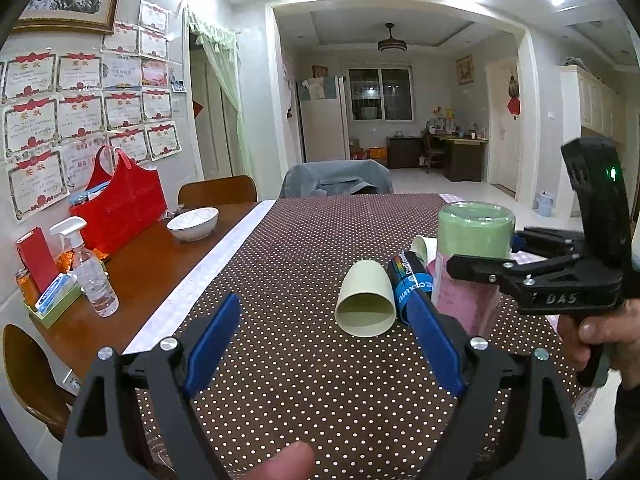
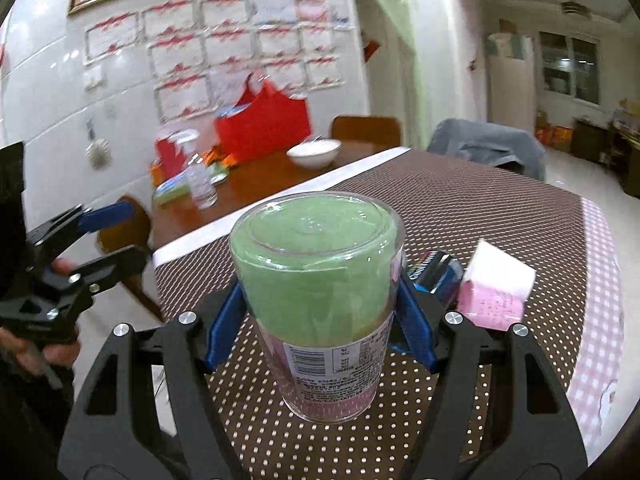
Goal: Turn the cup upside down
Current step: 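Lift and rotate the can upright, green end up, with the right gripper, then lower the upright can onto the tablecloth and open the right gripper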
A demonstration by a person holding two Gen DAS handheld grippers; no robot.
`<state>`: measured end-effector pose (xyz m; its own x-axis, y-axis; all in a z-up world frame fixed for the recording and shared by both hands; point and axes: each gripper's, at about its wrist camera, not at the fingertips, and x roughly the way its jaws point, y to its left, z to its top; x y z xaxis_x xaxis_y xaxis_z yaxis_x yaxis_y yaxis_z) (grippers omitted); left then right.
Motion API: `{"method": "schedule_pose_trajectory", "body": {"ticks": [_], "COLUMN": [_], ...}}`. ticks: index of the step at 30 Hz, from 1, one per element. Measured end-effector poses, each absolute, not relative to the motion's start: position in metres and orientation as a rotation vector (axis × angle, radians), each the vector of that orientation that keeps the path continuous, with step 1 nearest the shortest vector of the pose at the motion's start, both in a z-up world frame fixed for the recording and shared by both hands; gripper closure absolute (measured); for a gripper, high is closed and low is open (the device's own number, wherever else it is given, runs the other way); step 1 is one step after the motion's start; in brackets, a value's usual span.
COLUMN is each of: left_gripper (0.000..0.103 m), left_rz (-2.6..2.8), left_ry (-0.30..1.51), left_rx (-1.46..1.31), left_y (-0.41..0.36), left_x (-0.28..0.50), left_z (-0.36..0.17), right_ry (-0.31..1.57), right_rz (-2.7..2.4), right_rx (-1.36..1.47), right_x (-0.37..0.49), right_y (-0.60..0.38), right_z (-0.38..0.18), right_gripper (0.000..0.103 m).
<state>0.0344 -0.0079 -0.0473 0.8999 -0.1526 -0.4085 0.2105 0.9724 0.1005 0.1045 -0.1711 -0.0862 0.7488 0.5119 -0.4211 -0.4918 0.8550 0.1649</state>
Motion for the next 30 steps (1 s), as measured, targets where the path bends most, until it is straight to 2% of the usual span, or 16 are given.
{"method": "schedule_pose_trajectory", "body": {"ticks": [8,22,24,26,30], "left_gripper": [0.019,0.019,0.019,0.019,0.019], "left_rz": [-0.189,-0.187,-0.187,-0.187,-0.187], "left_ry": [0.415,0.428,0.427,0.425,0.421], "left_rx": [0.149,0.161,0.161,0.161,0.160], "left_y": [-0.010,-0.014,-0.015,-0.015,-0.015], "left_x": [0.033,0.036,0.035,0.035,0.035], "left_z": [-0.046,-0.051,-0.051,-0.051,-0.051], "right_ry": [0.466,0.526,0.526,0.514,0.510], "right_rz": [0.458,0.423,0.421,0.417,0.392], "right_rx": [0.092,-0.015,0.004,0.026,0.040], "right_x": [0.106,0.107,0.106,0.102,0.098], "right_y": [-0.172,-0.151,-0.153,-0.156,-0.160], "right_z": [-0.116,-0.146,-0.145,-0.141,-0.132], "right_gripper": [0.034,0.032,0.016,0.007,0.006]}}
